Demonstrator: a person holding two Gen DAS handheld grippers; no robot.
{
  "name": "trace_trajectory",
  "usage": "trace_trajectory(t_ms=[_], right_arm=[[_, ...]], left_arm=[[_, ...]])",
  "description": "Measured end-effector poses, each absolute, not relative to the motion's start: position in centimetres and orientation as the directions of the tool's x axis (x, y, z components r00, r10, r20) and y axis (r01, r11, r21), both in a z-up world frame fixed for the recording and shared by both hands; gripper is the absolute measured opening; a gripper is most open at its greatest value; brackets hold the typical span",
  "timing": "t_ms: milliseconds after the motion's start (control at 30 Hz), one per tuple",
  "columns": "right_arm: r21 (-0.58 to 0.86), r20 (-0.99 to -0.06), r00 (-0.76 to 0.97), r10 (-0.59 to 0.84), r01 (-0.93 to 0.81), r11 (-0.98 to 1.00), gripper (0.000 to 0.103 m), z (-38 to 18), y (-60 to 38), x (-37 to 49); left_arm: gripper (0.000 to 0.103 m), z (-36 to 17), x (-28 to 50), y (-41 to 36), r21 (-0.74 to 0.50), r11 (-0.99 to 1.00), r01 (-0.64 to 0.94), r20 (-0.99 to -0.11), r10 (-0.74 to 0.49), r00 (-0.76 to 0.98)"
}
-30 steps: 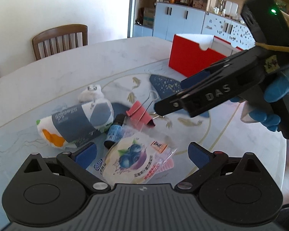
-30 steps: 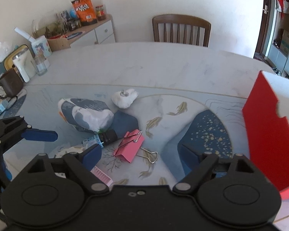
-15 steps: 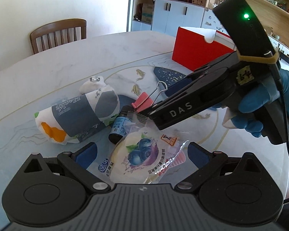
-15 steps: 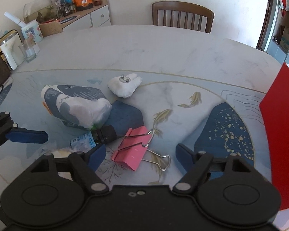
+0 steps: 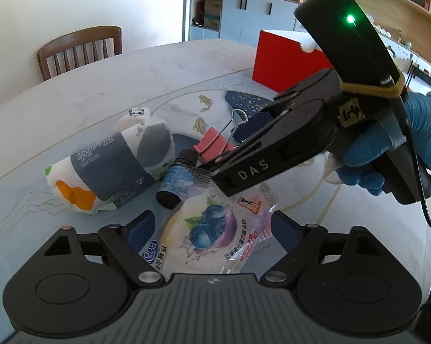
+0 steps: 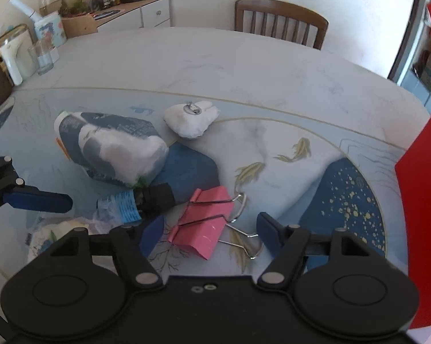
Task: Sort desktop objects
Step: 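Grasp the blueberry snack bag with left tool while right tool grasps the pink binder clip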
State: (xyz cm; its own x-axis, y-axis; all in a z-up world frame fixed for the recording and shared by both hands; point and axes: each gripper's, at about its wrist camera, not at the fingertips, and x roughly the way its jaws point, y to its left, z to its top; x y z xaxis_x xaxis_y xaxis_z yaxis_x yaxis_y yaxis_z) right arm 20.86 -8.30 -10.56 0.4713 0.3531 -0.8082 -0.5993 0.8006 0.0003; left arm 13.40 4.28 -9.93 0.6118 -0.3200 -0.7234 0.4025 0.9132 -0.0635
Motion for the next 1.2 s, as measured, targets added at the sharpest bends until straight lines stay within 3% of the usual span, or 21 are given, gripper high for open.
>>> trace_trajectory(t_ms=[167, 300, 533, 700, 1200], right_arm=[[0.016, -0.801, 0.471, 0.370, -0.600, 0.800, 0.065, -10.6, -8.5, 20.9], [0.015, -0.795, 0.474, 0.379, -0.610, 0.792, 0.047, -10.4, -8.3, 20.6], [0.004, -0.800, 0.480, 0.361, -0.596, 0.803, 0.043, -10.2, -8.3, 20.6], [-0.018, -0.799, 0.492, 0.347, -0.596, 0.803, 0.034, -10.0, -9.0, 20.3], [0.021, -0.792, 0.499, 0.352, -0.554, 0.832, 0.030, -8.9, -14.0, 19.3]], left_arm=[[0.076, -10.2, 13.4, 3.9, -0.048, 0.912, 0.406, -0.730, -0.309, 0.609], [0.072, -10.1, 13.5, 3.6, -0.038, 0.913, 0.406, -0.731, -0.302, 0.612], [0.060, -9.8, 13.5, 3.1, -0.015, 0.917, 0.398, -0.739, -0.279, 0.613], [0.053, -9.5, 13.5, 2.7, -0.026, 0.918, 0.395, -0.744, -0.282, 0.606], [0.052, -7.8, 12.8, 1.2, -0.055, 0.935, 0.350, -0.734, -0.276, 0.621]])
